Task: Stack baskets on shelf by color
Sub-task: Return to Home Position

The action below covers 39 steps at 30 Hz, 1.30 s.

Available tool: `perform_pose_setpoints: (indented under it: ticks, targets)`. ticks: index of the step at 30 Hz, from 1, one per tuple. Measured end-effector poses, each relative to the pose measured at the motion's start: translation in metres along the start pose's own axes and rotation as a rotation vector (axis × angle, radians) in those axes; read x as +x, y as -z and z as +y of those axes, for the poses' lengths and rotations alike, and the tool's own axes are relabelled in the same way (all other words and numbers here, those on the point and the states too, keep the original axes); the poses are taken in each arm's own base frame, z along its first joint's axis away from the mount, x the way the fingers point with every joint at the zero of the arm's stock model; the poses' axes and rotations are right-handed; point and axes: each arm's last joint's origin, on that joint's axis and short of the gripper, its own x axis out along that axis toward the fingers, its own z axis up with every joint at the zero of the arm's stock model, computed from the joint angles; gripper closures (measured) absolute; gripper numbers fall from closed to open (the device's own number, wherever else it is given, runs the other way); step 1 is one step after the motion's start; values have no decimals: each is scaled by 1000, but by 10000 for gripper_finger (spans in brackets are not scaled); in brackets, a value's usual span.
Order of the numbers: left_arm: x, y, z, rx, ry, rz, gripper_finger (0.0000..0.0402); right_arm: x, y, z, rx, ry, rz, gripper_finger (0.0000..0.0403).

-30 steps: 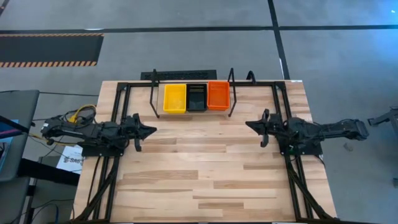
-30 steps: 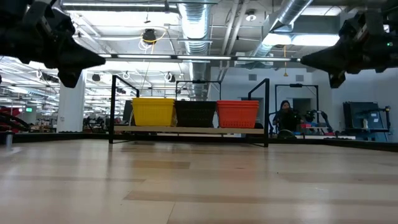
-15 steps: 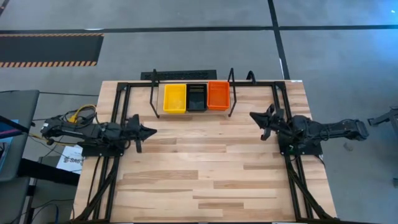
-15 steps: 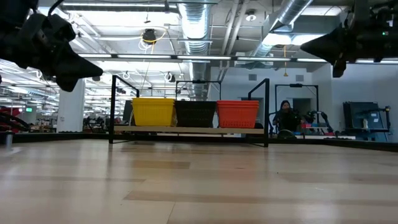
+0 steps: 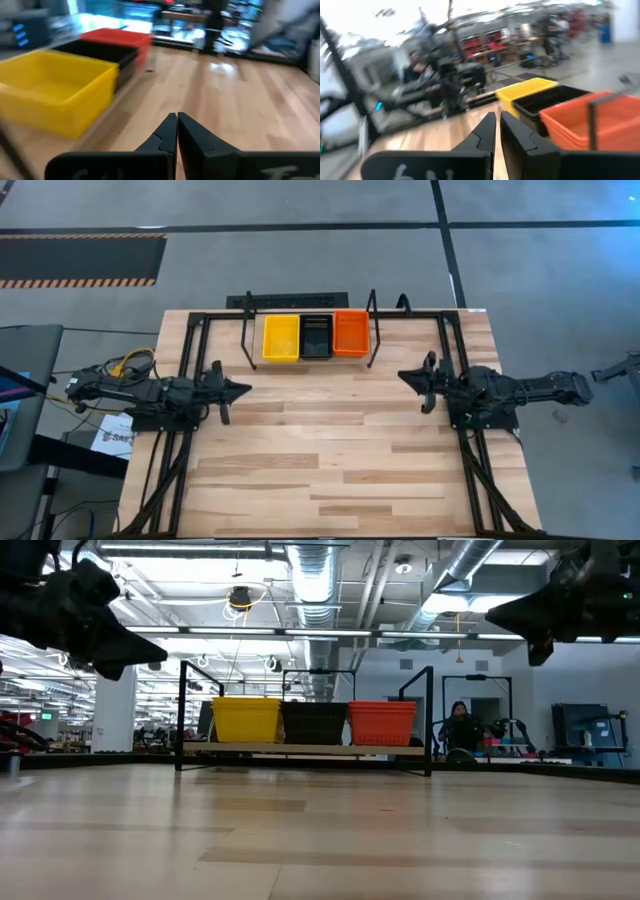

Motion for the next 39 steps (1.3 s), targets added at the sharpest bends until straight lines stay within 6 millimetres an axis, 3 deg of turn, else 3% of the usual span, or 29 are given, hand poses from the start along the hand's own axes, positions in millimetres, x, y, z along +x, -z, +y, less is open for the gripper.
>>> perform_pose_setpoints:
  ticks: [7,17,25,39]
  targets:
    - [3,3,-6,75,182,-98,401,-1,15,-2,-88,-45,69,355]
    - [7,2,8,107,113,-99,402,0,16,-10,-156,7,83,355]
    - [9,2,18,98,161,-84,401,1,15,-16,-183,0,85,355]
    - [9,1,19,66,189,-83,401,-1,26,-19,-204,12,206,355]
